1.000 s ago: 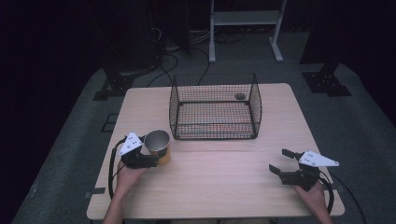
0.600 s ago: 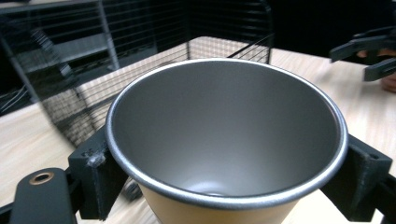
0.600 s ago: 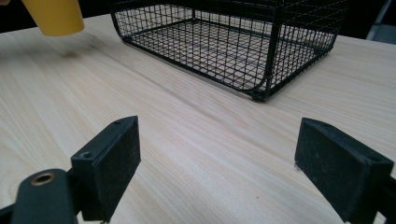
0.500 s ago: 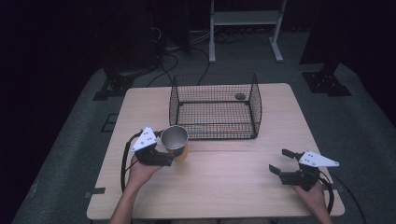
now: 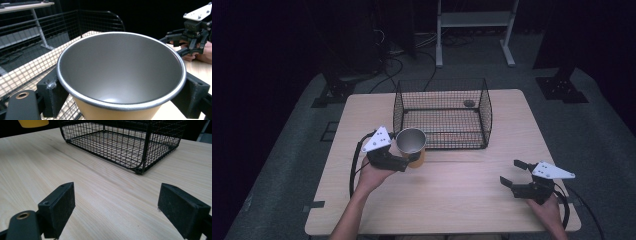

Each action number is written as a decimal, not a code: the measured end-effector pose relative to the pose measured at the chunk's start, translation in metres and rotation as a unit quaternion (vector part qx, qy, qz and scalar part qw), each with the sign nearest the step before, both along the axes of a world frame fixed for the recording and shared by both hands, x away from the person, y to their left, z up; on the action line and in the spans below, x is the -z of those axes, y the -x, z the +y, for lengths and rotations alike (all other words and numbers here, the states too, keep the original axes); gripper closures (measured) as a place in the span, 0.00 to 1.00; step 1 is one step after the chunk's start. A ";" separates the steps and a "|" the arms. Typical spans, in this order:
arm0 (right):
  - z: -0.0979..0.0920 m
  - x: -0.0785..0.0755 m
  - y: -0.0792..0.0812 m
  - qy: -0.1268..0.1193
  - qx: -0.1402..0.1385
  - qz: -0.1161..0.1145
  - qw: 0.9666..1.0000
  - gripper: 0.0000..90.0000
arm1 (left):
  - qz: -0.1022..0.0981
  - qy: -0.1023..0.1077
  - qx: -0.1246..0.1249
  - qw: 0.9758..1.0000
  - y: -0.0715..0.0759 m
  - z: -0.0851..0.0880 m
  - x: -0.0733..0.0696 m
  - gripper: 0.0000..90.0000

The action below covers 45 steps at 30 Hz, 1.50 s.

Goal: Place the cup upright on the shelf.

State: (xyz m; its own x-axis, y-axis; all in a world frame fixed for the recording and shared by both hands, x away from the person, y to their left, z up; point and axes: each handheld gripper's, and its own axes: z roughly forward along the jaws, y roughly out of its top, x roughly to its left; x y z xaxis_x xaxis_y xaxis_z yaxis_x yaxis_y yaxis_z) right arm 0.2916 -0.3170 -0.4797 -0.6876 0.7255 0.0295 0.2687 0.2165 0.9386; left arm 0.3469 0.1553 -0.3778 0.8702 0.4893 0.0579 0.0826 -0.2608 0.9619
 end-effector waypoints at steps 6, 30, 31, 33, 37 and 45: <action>0.000 0.000 0.000 -0.002 0.000 0.001 1.000 0.15 | -0.001 -0.006 0.012 1.000 -0.005 -0.008 -0.008 0.15; 0.000 0.000 0.000 -0.002 -0.002 -0.001 1.000 0.15 | 0.016 0.000 0.048 0.999 -0.048 -0.042 -0.035 0.15; 0.000 0.000 0.000 -0.002 -0.002 0.000 1.000 0.15 | 0.016 -0.001 0.049 0.999 -0.051 -0.043 -0.037 0.15; 0.000 0.000 0.000 -0.003 -0.002 0.001 1.000 0.15 | 0.020 -0.002 0.048 0.999 -0.056 -0.045 -0.038 0.15; 0.000 0.000 -0.001 -0.004 -0.002 0.001 1.000 0.15 | 0.027 -0.002 0.043 0.999 -0.068 -0.049 -0.042 0.15; 0.000 0.000 0.000 -0.006 -0.003 0.002 1.000 0.15 | 0.032 -0.005 0.037 0.999 -0.087 -0.060 -0.047 0.15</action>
State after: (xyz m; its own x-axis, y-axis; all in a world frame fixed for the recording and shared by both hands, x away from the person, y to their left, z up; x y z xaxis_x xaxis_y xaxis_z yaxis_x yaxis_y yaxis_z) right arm 0.2920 -0.3173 -0.4797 -0.6919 0.7208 0.0414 0.2714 0.2065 0.9401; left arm 0.4341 0.0958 -0.3312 0.9058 0.4238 0.0055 0.1238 -0.2770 0.9529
